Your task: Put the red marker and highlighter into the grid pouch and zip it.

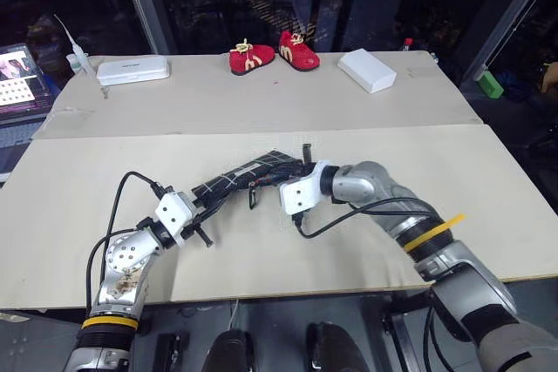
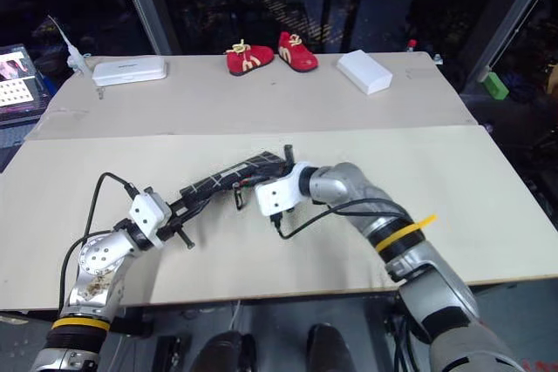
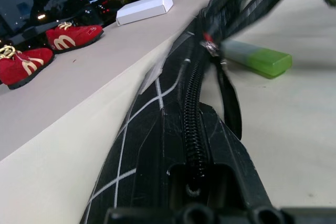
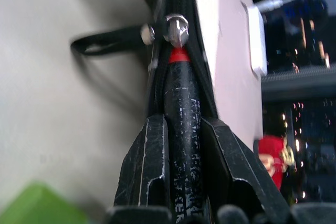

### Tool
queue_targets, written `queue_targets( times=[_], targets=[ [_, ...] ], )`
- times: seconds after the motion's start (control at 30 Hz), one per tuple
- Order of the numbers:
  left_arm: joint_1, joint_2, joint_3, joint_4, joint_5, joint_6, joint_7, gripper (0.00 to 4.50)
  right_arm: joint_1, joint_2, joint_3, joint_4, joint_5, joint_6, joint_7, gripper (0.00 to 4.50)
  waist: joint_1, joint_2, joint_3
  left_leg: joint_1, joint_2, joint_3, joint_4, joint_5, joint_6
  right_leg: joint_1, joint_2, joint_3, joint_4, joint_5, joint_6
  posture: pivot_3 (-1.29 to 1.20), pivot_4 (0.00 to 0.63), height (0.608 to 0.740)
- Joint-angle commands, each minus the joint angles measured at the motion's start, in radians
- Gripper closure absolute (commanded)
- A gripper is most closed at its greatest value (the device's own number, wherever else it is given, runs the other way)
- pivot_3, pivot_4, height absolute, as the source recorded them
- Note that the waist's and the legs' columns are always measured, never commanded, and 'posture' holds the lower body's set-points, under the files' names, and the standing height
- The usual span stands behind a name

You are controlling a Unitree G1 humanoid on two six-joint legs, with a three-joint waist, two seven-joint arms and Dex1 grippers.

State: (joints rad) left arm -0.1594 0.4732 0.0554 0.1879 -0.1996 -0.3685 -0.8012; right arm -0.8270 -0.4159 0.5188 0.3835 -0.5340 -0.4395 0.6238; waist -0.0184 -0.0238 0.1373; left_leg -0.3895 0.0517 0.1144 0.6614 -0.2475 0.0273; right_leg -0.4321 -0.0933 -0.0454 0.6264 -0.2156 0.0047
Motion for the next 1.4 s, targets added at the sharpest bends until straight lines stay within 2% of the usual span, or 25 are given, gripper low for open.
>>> queue_targets(
  times=[0.03,0.3,0.37,0.47,0.63,0.67,0.83,0.9,0.97,1.1,1.23,1.4],
  targets=[
    [-0.018,0.001,0.001,-0.024,-0.015,-0.012,-0.003,4.5,-0.044,0.019,0.015,0.031,-0.032,-0.059,-0.042,3.98,0.001,0.0,0.0,0.0,0.0,0.0,0.0,0.0,0.0,0.0,0.0,0.0,0.0,0.0,0.0,0.0,0.15,0.74],
    [-0.018,0.003,0.003,-0.027,-0.016,-0.016,-0.004,4.5,-0.064,0.085,0.035,0.129,-0.018,-0.122,-0.058,3.98,0.0,0.0,0.0,0.0,0.0,0.0,0.0,0.0,0.0,0.0,0.0,0.0,0.0,0.0,0.0,0.0,0.15,0.74],
    [-0.016,0.002,0.003,-0.029,-0.016,-0.017,-0.005,4.5,-0.067,0.095,0.019,0.156,0.008,-0.121,-0.054,2.99,0.0,0.0,0.0,0.0,0.0,0.0,0.0,0.0,0.0,0.0,0.0,0.0,0.0,0.0,0.0,0.0,0.15,0.74],
    [-0.014,0.001,0.004,-0.032,-0.017,-0.017,-0.005,4.5,-0.058,0.114,-0.009,0.166,0.082,-0.11,-0.01,2.12,-0.003,0.0,0.0,0.0,0.0,0.0,0.0,0.0,0.0,0.0,0.0,0.0,0.0,0.0,0.0,0.0,0.15,0.74],
    [-0.015,0.0,0.003,-0.03,-0.017,-0.018,-0.005,4.5,-0.068,0.11,-0.036,0.186,0.087,-0.119,-0.045,0.36,-0.002,0.0,0.0,0.0,0.0,0.0,0.0,0.0,0.0,0.0,0.0,0.0,0.0,0.0,0.0,0.0,0.15,0.74],
    [-0.015,-0.001,0.003,-0.03,-0.017,-0.018,-0.005,4.5,-0.069,0.101,-0.043,0.188,0.091,-0.124,-0.046,0.16,-0.002,0.0,0.0,0.0,0.0,0.0,0.0,0.0,0.0,0.0,0.0,0.0,0.001,0.0,0.0,0.0,0.15,0.74],
    [-0.015,-0.004,0.003,-0.032,-0.017,-0.016,-0.003,4.5,-0.06,0.056,-0.11,0.161,0.208,-0.115,0.018,0.07,0.0,0.0,0.0,0.0,0.0,0.0,0.0,0.0,0.0,0.0,0.0,0.0,0.0,0.0,0.0,0.0,0.15,0.74],
    [-0.009,-0.005,0.004,-0.038,-0.017,-0.015,0.0,4.5,-0.019,-0.007,-0.17,0.079,0.371,-0.047,0.164,0.07,0.003,0.0,0.0,0.0,0.0,0.0,0.0,0.0,0.0,0.0,0.0,0.0,0.0,0.0,0.0,0.0,0.15,0.74],
    [-0.003,-0.005,0.007,-0.043,-0.018,-0.014,0.003,4.5,0.019,-0.064,-0.235,-0.008,0.508,0.101,0.282,0.07,0.007,0.0,0.0,0.0,0.0,-0.001,0.0,0.0,0.0,0.001,0.0,-0.001,-0.001,0.0,0.0,0.0,0.15,0.74],
    [0.006,-0.006,0.012,-0.052,-0.019,-0.01,0.011,4.5,0.084,-0.112,-0.348,-0.177,0.723,0.443,0.364,0.07,0.004,0.0,0.0,0.0,0.001,-0.003,0.0,-0.001,0.001,0.001,-0.002,-0.001,-0.001,0.0,0.0,0.0,0.15,0.74],
    [0.018,-0.008,0.017,-0.065,-0.022,-0.004,0.021,4.5,0.158,-0.13,-0.406,-0.32,0.805,0.73,0.315,0.07,-0.001,0.0,0.0,0.002,0.002,-0.005,0.0,-0.001,0.001,0.001,0.0,0.0,0.0,0.001,-0.001,0.0,0.15,0.74],
    [0.026,-0.008,0.019,-0.075,-0.025,0.001,0.028,4.5,0.24,-0.115,-0.382,-0.461,0.816,1.113,0.189,0.07,0.005,0.0,0.0,0.002,0.002,-0.005,0.0,-0.001,0.001,0.001,-0.001,0.0,0.001,0.001,-0.002,0.0,0.15,0.74]
  ],
)
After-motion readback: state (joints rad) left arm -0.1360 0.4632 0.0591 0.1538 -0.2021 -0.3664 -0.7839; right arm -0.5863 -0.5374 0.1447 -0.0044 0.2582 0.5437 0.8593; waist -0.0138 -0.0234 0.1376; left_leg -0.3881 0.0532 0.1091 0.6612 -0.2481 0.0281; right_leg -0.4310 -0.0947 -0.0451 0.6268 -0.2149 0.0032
